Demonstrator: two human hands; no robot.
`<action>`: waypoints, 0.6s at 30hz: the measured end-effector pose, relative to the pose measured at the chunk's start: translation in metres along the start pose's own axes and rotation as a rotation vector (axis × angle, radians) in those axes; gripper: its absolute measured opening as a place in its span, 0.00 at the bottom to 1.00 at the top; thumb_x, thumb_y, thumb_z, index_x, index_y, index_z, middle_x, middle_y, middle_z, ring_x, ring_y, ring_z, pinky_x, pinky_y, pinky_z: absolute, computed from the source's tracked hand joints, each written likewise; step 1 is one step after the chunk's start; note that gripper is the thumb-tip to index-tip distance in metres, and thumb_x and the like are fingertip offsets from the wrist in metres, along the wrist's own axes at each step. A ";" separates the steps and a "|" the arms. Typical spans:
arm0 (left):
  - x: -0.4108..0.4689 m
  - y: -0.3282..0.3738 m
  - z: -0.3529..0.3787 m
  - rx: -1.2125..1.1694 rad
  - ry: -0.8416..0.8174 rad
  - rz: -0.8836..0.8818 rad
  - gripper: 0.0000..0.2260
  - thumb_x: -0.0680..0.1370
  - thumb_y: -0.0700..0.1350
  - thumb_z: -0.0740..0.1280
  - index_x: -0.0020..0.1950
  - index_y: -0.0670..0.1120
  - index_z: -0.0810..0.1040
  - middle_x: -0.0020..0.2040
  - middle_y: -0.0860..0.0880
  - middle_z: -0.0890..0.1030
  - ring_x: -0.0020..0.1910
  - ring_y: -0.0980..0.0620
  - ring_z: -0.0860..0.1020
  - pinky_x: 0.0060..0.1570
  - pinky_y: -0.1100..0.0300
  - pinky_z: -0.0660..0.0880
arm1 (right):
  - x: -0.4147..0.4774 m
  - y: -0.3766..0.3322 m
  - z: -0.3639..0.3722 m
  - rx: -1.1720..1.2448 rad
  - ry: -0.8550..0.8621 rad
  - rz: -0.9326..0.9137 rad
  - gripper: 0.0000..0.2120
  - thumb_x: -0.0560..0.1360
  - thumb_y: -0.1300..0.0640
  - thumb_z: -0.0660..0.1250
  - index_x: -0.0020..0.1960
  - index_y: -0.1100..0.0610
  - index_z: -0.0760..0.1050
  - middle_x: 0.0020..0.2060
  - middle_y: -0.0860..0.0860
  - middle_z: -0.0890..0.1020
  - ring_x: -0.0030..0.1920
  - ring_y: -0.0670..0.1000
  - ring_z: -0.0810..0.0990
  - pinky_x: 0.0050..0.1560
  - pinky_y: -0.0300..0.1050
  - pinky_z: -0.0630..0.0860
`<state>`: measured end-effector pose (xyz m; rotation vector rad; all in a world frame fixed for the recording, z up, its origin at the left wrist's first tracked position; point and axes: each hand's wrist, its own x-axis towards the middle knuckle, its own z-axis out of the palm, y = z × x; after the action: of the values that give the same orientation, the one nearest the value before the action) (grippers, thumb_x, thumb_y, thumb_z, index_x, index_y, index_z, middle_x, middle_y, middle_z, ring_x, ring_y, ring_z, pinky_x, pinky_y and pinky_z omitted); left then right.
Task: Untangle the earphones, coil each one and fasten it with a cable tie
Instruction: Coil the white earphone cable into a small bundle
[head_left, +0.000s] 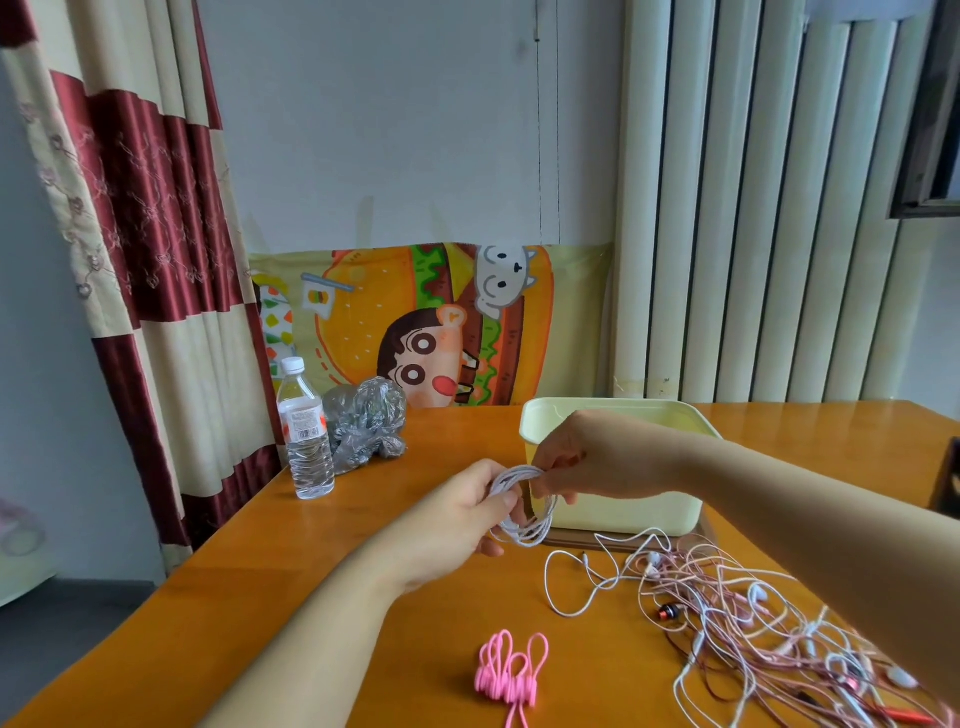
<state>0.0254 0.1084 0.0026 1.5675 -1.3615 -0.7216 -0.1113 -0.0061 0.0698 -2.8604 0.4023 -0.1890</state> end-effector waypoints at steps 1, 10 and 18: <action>0.001 0.000 0.000 0.050 0.010 -0.001 0.06 0.82 0.43 0.57 0.50 0.52 0.72 0.45 0.54 0.75 0.42 0.60 0.73 0.41 0.63 0.74 | 0.000 0.000 0.000 -0.026 -0.012 0.007 0.07 0.78 0.53 0.64 0.44 0.51 0.79 0.31 0.41 0.76 0.30 0.38 0.74 0.32 0.29 0.69; 0.005 0.002 0.005 0.677 0.250 0.105 0.07 0.82 0.47 0.56 0.56 0.50 0.73 0.52 0.54 0.75 0.52 0.56 0.73 0.53 0.54 0.75 | -0.001 -0.012 -0.002 -0.375 -0.073 0.072 0.13 0.81 0.57 0.57 0.62 0.57 0.75 0.53 0.55 0.80 0.52 0.53 0.79 0.56 0.46 0.77; 0.006 0.026 -0.014 0.685 -0.121 -0.064 0.09 0.77 0.48 0.64 0.55 0.49 0.77 0.47 0.51 0.80 0.41 0.55 0.77 0.41 0.61 0.73 | 0.003 -0.016 0.005 -0.547 -0.004 -0.018 0.12 0.80 0.58 0.59 0.61 0.55 0.76 0.49 0.53 0.80 0.45 0.52 0.79 0.38 0.39 0.72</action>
<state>0.0275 0.1063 0.0330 2.1267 -1.7702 -0.4012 -0.1041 0.0089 0.0693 -3.3995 0.4913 -0.0838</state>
